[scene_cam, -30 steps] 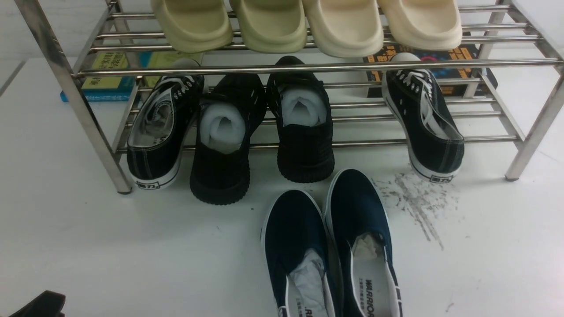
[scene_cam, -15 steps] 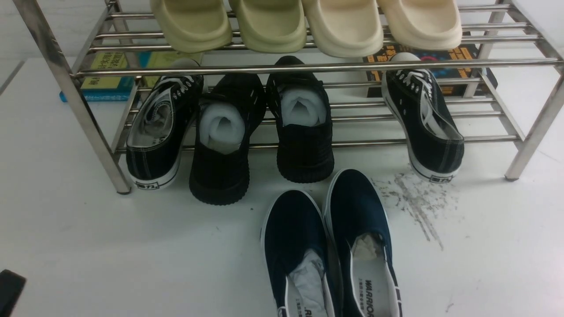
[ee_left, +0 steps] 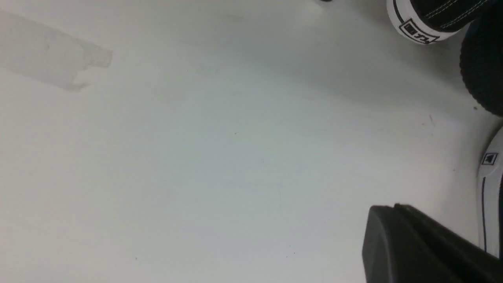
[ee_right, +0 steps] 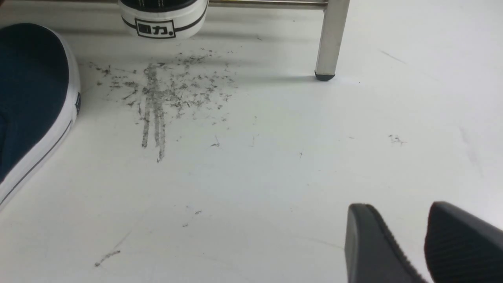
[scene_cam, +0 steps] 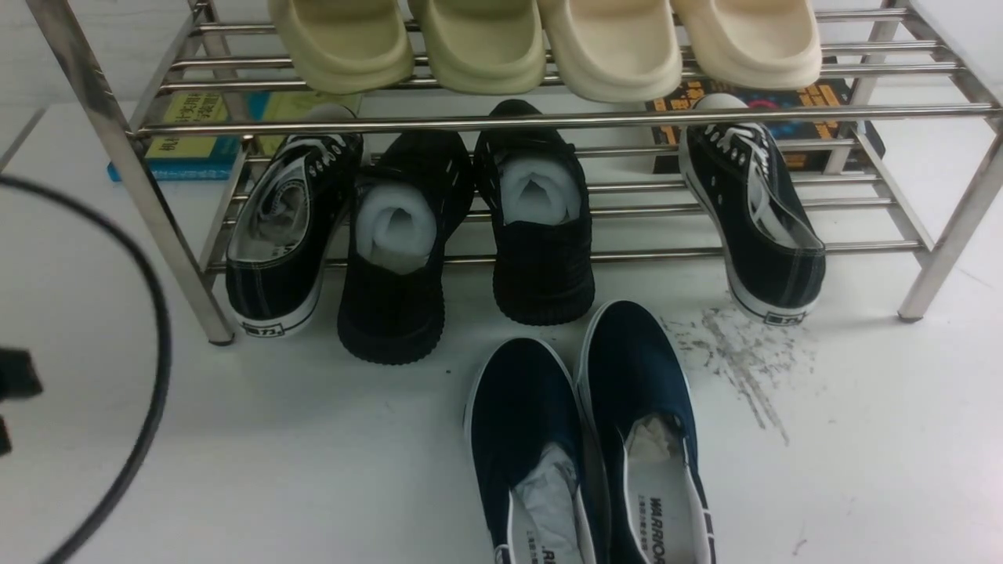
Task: Take the shoes off the shelf with your hand on the white table.
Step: 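Grasp the leftmost shoe on the bottom shelf of the shoe rack with the left gripper, then set the held shoe down on the floor in front of the rack with the left gripper, then grasp a shoe standing on the lower shelf of the shoe rack with the left gripper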
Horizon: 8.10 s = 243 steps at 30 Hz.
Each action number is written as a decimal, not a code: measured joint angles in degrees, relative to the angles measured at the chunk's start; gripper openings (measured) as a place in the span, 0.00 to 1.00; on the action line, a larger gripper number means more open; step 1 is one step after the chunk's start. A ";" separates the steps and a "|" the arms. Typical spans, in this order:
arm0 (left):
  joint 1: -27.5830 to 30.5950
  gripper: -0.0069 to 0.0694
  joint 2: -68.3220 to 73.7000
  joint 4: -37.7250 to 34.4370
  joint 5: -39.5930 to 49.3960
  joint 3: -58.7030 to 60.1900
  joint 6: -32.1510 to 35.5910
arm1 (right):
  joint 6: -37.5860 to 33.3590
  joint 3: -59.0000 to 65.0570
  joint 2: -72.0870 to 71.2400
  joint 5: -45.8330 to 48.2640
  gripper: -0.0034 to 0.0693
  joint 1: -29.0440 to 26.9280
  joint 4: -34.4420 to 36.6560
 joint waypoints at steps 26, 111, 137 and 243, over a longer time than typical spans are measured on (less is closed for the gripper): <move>-27.10 0.59 46.16 15.69 -12.19 -29.60 -15.34 | 0.00 0.00 0.00 0.00 0.37 0.00 0.00; -27.20 0.17 0.39 12.53 1.95 15.24 -28.10 | 0.00 0.00 0.00 0.02 0.37 0.00 0.00; -27.20 0.17 20.79 28.64 -26.35 21.66 -30.32 | 0.00 0.00 0.00 0.02 0.37 0.00 0.00; -40.02 0.11 59.27 21.00 -10.31 -41.67 -35.26 | 0.00 0.00 0.00 0.02 0.38 0.00 0.00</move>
